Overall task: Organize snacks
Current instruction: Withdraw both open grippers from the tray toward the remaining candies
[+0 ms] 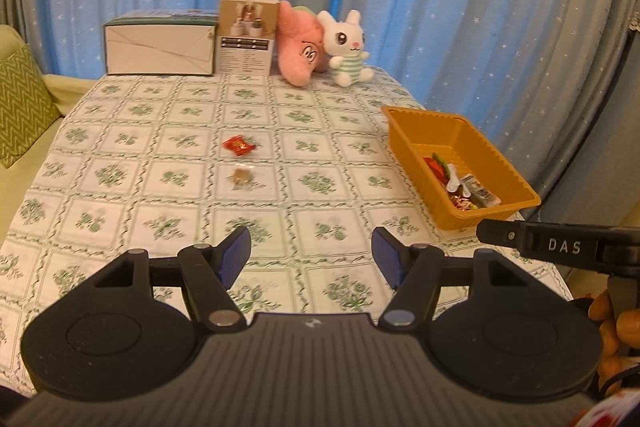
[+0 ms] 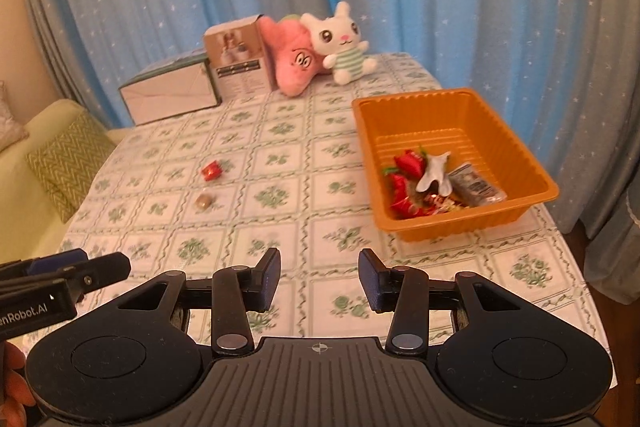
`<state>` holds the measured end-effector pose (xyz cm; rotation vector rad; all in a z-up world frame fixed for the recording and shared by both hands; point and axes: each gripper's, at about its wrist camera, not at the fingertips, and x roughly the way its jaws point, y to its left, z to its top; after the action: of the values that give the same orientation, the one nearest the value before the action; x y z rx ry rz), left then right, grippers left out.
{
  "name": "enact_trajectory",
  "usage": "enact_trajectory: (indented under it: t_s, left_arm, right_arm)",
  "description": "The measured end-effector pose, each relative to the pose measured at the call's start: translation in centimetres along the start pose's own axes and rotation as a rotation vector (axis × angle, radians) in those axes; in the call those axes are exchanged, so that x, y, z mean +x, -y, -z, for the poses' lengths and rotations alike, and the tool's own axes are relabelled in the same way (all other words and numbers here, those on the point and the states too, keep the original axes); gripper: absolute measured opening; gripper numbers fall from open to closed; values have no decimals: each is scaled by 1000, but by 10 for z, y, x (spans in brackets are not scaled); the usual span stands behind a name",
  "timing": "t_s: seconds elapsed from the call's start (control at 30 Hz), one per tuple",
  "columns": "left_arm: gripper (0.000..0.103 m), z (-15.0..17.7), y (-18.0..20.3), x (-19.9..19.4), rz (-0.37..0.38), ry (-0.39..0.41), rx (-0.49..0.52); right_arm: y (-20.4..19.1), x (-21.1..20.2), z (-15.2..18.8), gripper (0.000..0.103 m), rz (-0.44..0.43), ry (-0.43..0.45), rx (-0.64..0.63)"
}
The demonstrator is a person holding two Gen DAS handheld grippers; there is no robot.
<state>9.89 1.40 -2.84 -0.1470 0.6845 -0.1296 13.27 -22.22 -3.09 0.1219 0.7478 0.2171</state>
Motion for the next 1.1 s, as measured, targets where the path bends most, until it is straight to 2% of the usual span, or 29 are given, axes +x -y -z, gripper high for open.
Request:
enact_trajectory:
  t_s: [0.43, 0.83, 1.1]
  left_arm:
    - [63, 3, -25, 3, -45, -3, -21]
    - [63, 1, -39, 15, -79, -6, 7]
    - [63, -3, -43, 24, -41, 65, 45]
  right_arm:
    - [-19, 19, 9, 44, -36, -24, -22]
    - [-26, 38, 10, 44, -59, -38, -28]
    - [-29, 53, 2, 44, -73, -15, -31]
